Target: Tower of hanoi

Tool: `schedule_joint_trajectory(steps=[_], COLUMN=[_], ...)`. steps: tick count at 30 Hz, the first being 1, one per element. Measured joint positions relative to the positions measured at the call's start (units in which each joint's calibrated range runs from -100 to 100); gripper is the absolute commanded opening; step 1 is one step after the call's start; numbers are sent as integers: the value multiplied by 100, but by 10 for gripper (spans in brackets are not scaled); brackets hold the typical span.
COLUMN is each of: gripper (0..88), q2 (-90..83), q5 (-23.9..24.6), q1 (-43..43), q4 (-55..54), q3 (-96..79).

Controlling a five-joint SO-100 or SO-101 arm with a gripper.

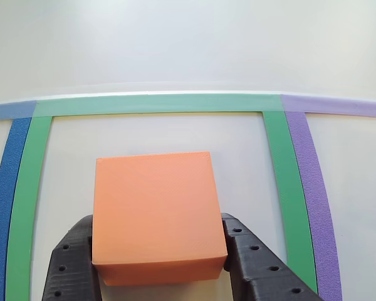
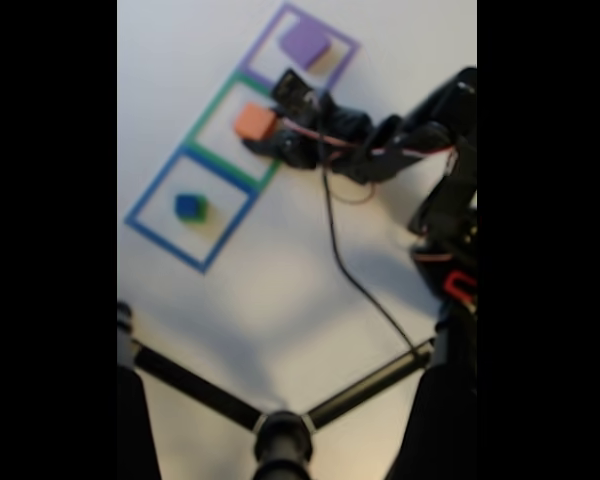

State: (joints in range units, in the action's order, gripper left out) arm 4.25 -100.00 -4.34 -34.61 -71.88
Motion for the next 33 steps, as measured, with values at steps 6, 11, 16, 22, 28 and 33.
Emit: schedule_joint_trajectory(steps=[6,11,16,22,28,33], gripper=[150,194,258,297,278,264], q2=[151,168,219,219,-101,-1370], q5=[75,94,94,57,0,0], q1=[40,70,70,80,80,80], q4=[-80,-128,-263,-279,-72,1220], q3=[60,60,43,43,34,34])
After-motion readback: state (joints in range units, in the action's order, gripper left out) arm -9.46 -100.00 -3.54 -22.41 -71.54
